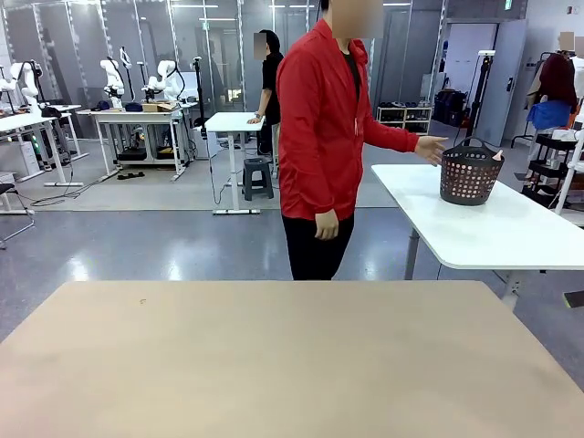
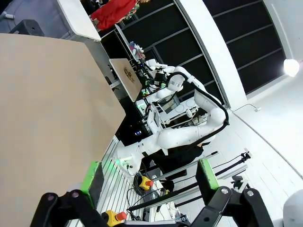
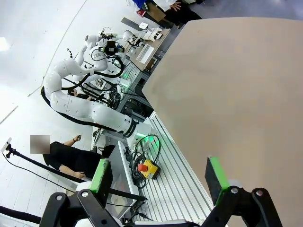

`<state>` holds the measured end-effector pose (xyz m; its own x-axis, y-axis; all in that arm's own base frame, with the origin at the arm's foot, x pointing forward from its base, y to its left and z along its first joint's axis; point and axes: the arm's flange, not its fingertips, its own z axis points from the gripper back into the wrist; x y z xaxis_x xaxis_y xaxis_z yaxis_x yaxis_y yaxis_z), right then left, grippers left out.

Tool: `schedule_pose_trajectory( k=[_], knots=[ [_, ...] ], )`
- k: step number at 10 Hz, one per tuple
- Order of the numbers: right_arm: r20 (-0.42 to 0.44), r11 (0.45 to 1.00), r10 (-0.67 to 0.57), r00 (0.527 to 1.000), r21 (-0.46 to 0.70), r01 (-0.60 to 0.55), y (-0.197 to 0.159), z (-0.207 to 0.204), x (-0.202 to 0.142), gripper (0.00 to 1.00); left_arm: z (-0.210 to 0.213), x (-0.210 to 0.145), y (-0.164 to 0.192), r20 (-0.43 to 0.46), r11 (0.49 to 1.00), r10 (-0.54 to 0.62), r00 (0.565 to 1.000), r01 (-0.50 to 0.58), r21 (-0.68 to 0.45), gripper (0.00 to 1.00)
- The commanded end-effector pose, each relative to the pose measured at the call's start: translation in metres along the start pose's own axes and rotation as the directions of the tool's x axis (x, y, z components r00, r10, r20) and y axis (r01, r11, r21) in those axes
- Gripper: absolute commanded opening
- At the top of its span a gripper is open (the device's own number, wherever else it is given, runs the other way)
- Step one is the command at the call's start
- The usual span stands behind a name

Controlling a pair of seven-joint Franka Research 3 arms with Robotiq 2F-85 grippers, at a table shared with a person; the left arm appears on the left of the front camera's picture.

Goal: Fold the towel.
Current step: Grab the top end of the 100 cm Hotel Towel extended by the human.

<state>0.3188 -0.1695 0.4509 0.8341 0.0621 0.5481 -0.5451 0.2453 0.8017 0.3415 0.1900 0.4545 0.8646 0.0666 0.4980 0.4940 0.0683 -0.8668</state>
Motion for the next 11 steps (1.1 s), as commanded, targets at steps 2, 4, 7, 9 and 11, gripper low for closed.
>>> schedule_pose_trajectory(
  k=[2, 4, 7, 9, 11],
  knots=[
    [0.012, 1.0, 0.018, 1.0, 0.01, -0.018, -0.0002, 0.0004, 0.0019, 1.0, 0.0006, 0.0003, 0.0003, 0.0, 1.0, -0.003, 1.0, 0.003, -0.009, 1.0],
    [0.012, 1.0, 0.018, 1.0, 0.01, -0.018, -0.0002, 0.0004, 0.0019, 1.0, 0.0006, 0.0003, 0.0003, 0.0, 1.0, -0.003, 1.0, 0.003, -0.009, 1.0],
    [0.012, 1.0, 0.018, 1.0, 0.01, -0.018, -0.0002, 0.0004, 0.0019, 1.0, 0.0006, 0.0003, 0.0003, 0.0, 1.0, -0.003, 1.0, 0.003, -0.009, 1.0],
    [0.012, 1.0, 0.018, 1.0, 0.01, -0.018, -0.0002, 0.0004, 0.0019, 1.0, 0.0006, 0.0003, 0.0003, 0.0, 1.0, -0.003, 1.0, 0.003, -0.009, 1.0],
    [0.012, 1.0, 0.018, 1.0, 0.01, -0.018, -0.0002, 0.0004, 0.0019, 1.0, 0.0006, 0.0003, 0.0003, 0.0, 1.0, -0.003, 1.0, 0.003, -0.009, 1.0]
  ],
)
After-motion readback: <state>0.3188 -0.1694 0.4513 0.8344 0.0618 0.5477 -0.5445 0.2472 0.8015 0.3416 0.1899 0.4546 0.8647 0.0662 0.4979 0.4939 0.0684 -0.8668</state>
